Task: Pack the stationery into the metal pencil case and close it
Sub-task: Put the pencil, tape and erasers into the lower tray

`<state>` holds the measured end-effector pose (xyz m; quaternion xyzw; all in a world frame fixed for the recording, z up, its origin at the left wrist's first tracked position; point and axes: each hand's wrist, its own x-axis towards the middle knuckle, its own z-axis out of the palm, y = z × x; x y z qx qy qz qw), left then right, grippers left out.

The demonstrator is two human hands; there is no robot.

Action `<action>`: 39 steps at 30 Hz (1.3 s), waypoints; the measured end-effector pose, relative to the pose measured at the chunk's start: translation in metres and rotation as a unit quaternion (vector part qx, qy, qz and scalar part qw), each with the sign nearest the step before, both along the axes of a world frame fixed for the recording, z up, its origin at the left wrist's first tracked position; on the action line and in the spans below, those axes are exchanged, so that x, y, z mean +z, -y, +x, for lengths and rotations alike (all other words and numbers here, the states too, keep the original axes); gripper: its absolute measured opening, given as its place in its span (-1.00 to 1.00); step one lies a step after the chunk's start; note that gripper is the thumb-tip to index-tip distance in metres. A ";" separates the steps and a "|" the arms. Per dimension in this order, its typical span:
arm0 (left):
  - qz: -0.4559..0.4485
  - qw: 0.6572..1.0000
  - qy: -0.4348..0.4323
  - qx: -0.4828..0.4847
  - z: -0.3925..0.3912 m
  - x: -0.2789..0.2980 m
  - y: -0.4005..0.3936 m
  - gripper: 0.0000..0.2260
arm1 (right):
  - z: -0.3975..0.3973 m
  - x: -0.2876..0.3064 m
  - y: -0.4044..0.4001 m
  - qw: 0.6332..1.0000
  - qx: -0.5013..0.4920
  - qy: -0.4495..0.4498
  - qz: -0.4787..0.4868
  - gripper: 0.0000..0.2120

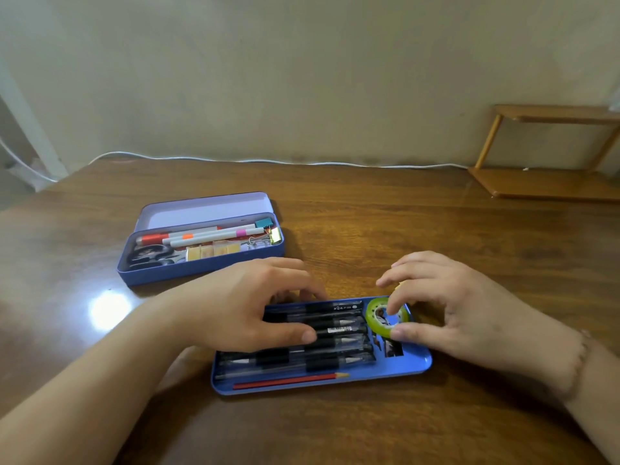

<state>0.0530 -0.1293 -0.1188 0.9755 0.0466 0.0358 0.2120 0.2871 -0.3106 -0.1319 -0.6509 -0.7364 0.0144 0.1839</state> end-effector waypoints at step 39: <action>0.002 1.000 -0.009 0.006 0.000 0.000 -0.001 -0.62 | -0.010 0.011 0.012 0.996 0.042 0.065 -0.035 -0.73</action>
